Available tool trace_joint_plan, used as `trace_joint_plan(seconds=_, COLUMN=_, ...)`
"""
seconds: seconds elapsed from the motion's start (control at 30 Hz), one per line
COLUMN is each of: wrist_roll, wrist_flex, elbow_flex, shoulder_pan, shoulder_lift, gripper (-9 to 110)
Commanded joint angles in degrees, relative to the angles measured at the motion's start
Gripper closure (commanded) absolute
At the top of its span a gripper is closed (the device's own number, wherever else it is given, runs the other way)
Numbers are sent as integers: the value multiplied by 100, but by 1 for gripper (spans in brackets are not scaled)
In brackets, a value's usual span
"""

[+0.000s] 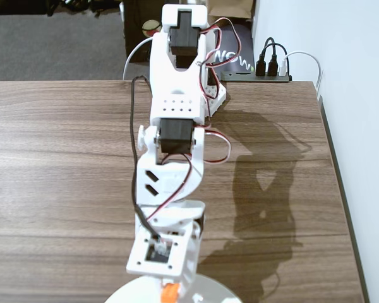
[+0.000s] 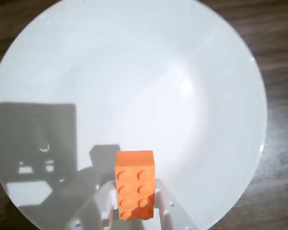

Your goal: Grasp a lego block and put it on the plate.

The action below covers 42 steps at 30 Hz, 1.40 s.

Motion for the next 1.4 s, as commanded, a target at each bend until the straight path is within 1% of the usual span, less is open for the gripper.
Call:
trace_joint_plan(seconds=0.0, wrist_roll=9, wrist_flex=-62, elbow_flex=-299, shoulder_pan=-26, shoulder_lift=26, gripper=94)
trace_joint_plan(seconds=0.13, wrist_roll=79, wrist_flex=-26, elbow_flex=-325, shoulder_pan=-53, shoulder_lift=-44, gripper=93)
trace_joint_plan(seconds=0.2, wrist_roll=158, wrist_flex=9, elbow_flex=-325, shoulder_pan=-53, shoulder_lift=-70, gripper=88)
trace_joint_plan(seconds=0.33, wrist_roll=220, wrist_flex=35, elbow_flex=-325, shoulder_pan=-53, shoulder_lift=-70, gripper=87)
trace_joint_plan(seconds=0.37, wrist_roll=229, wrist_flex=53, elbow_flex=-325, shoulder_pan=-53, shoulder_lift=-70, gripper=85)
trace_joint_plan(seconds=0.73, wrist_roll=404, wrist_flex=237, elbow_flex=-325, shoulder_pan=-53, shoulder_lift=26, gripper=85)
trace_joint_plan(seconds=0.93, wrist_roll=721, wrist_flex=571, elbow_flex=-105, shoulder_pan=-185, shoulder_lift=492, gripper=85)
trace_joint_plan(seconds=1.07, wrist_roll=1011, wrist_flex=633, elbow_flex=448, shoulder_pan=-299, shoulder_lift=1151, gripper=87)
trace_joint_plan(seconds=1.2, wrist_roll=1301, wrist_flex=642, elbow_flex=1169, shoulder_pan=-413, shoulder_lift=1890, gripper=100)
trace_joint_plan(seconds=1.37, wrist_roll=1573, wrist_flex=642, elbow_flex=2162, shoulder_pan=-492, shoulder_lift=2856, gripper=101)
